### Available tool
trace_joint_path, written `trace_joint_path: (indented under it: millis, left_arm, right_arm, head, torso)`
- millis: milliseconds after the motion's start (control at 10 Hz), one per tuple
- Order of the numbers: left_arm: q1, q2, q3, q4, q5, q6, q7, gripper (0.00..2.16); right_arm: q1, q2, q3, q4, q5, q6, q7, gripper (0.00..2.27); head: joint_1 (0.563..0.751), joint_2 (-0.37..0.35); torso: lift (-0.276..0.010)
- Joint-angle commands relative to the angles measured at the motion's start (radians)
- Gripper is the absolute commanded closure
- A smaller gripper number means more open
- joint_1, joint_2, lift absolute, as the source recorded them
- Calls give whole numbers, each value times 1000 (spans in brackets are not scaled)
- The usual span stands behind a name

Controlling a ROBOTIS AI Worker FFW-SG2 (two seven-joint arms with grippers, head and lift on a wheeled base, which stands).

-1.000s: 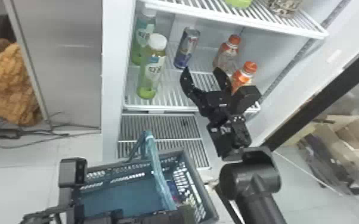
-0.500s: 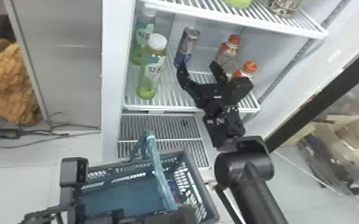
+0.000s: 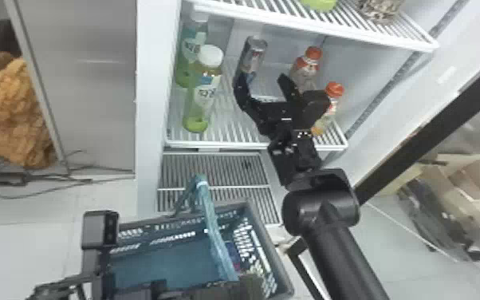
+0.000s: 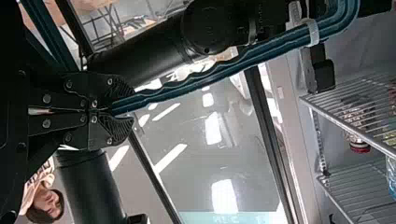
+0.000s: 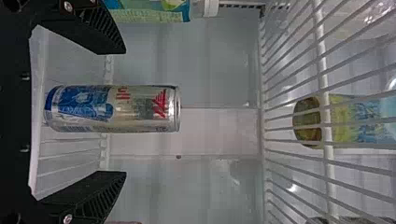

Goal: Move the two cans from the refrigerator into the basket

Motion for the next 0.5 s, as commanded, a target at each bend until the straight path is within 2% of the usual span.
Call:
trace_joint_path:
  millis: [0, 400]
  left_arm:
    - [-2, 0, -4, 3, 2, 0, 0, 1159]
    - [-12, 2, -12, 10, 6, 0, 1, 1159]
  right_arm:
    - [-34, -3, 13, 37, 9, -9, -11, 79]
    - [-122, -9, 75, 121, 11, -21, -40, 71]
  head:
    - [695, -350]
    - [695, -350]
  torso:
    - [-276]
    - [-276]
